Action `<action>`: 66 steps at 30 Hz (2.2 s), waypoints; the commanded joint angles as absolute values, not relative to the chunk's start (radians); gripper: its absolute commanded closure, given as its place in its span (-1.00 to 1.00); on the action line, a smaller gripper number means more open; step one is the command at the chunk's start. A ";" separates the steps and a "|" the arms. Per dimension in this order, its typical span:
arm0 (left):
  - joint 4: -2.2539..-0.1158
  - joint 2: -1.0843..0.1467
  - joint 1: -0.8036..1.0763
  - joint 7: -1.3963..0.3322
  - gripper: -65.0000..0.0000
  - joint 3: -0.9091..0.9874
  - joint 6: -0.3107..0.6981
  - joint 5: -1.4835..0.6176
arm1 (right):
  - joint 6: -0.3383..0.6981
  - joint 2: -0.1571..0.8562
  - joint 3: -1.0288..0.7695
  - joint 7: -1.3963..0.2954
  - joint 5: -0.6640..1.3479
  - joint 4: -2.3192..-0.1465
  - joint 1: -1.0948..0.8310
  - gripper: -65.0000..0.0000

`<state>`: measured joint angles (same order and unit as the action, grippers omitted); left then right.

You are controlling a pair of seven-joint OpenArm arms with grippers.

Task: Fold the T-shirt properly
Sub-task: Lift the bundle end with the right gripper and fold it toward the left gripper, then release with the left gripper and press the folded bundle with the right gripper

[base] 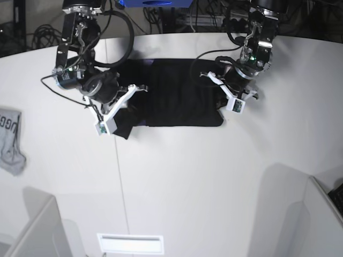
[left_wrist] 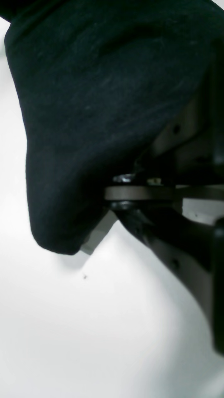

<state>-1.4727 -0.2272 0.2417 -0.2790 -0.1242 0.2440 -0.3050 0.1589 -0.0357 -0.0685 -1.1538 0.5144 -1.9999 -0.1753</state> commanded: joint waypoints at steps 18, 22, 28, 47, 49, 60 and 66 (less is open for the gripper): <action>-1.529 -0.220 0.259 -0.397 1.00 -0.133 0.248 -0.280 | 0.162 -0.010 -0.137 -1.138 0.944 -2.020 -0.180 1.00; -1.561 -0.220 0.251 -0.506 1.00 -0.133 0.197 -0.280 | 0.162 -0.005 -0.024 -1.081 0.931 -2.009 -0.180 1.00; -1.578 -0.223 0.251 -0.526 1.00 -0.133 0.193 -0.280 | 0.162 -0.010 0.160 -0.970 0.725 -1.963 -0.176 1.00; -1.577 -0.223 0.262 -0.527 1.00 -0.133 0.193 -0.280 | 0.160 -0.015 0.354 -0.881 0.690 -1.776 -0.113 1.00; -1.577 -0.223 0.262 -0.527 1.00 -0.133 0.193 -0.280 | 0.160 -0.021 0.367 -0.880 0.688 -1.768 -0.094 1.00; -1.598 -0.222 0.317 -0.524 1.00 -0.044 0.193 -0.289 | 0.160 -0.019 0.374 -0.842 0.688 -1.650 -0.071 1.00; -1.684 -0.228 0.372 -0.529 1.00 0.065 0.199 -0.291 | 0.143 -0.019 0.367 -0.820 0.688 -1.629 -0.070 1.00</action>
<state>-1.6707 -0.2195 0.3664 -0.5179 0.0601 0.2089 -0.2970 0.1448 -0.0116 0.3721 -0.8375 0.6739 -1.6096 -0.0837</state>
